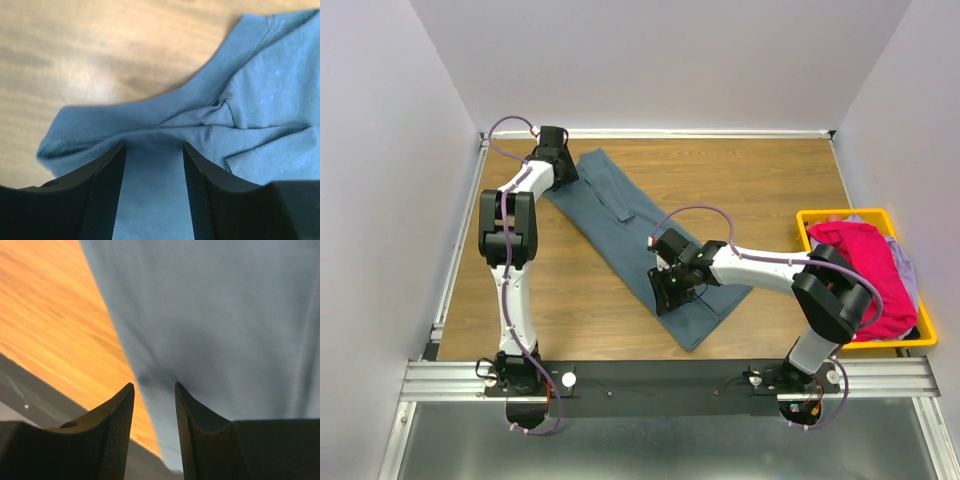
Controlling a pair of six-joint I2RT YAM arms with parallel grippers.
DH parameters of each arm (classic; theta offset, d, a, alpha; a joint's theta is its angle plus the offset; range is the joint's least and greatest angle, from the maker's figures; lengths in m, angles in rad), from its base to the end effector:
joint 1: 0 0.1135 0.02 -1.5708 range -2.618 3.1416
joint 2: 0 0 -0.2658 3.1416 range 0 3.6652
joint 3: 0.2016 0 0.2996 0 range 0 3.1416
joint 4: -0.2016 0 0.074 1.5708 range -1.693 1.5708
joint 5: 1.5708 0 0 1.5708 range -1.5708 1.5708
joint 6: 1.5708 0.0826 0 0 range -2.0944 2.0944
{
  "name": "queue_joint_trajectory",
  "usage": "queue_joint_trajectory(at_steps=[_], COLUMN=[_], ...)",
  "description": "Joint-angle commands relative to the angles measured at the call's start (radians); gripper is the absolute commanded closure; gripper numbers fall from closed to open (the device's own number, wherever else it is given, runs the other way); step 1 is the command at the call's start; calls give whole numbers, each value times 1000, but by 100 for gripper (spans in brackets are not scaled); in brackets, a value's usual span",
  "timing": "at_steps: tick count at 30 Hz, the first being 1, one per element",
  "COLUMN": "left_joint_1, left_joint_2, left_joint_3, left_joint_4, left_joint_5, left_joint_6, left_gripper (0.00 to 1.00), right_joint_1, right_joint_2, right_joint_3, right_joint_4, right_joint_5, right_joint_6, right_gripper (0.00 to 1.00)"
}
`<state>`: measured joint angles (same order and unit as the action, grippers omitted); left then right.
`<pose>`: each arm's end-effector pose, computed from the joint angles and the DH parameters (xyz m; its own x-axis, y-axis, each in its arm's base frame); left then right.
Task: Fold and stack the t-shirts
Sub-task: Fold the tshirt
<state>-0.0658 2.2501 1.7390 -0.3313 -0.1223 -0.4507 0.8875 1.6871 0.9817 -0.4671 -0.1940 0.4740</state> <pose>0.5756 -0.0278 0.1126 -0.6634 -0.3896 -0.6389 -0.3385 0.9177 -0.2080 0.2234 0.2996 0.0900 -0.8867 -0.3797 -0.2640 -0.4534 0.8259 0.3351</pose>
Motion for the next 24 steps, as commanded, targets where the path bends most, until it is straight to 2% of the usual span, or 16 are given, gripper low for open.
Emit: queue_joint_trajectory(at_steps=[1,4,5,6,7,8,9,12,18,24], left_joint_1=[6,8,8,8,8,8,8,-6,-46,-51], left_joint_2=[-56,-170,-261,-314,-364,-454,-492,-557,-540,-462], left_joint_3=[27,-128,-183,-307,-376,-509,-568,-720,-823,-788], left_joint_4=[30,127,214,265,317,441,498,621,627,583], left_joint_5=[27,84,98,114,165,196,279,409,383,325], left_joint_6=[52,30,-1,-22,-54,-109,-143,-228,-255,-253], left_gripper=[41,40,40,40,40,40,40,44,49,54], right_joint_1=[-2,-4,-5,-5,-9,-15,-16,-36,-51,-51], right_joint_2=[7,-6,-12,-18,-23,-27,-27,-21,-18,-10], right_joint_3=[92,146,153,158,166,166,164,153,124,66], right_joint_4=[-99,-97,-97,-97,-97,-96,-93,-82,-82,-82], right_joint_5=[34,60,85,96,105,119,120,110,111,61], right_joint_6=[-8,-34,-40,-54,-61,-73,-78,-95,-147,-166], right_gripper=[52,50,49,49,48,48,48,46,46,46])
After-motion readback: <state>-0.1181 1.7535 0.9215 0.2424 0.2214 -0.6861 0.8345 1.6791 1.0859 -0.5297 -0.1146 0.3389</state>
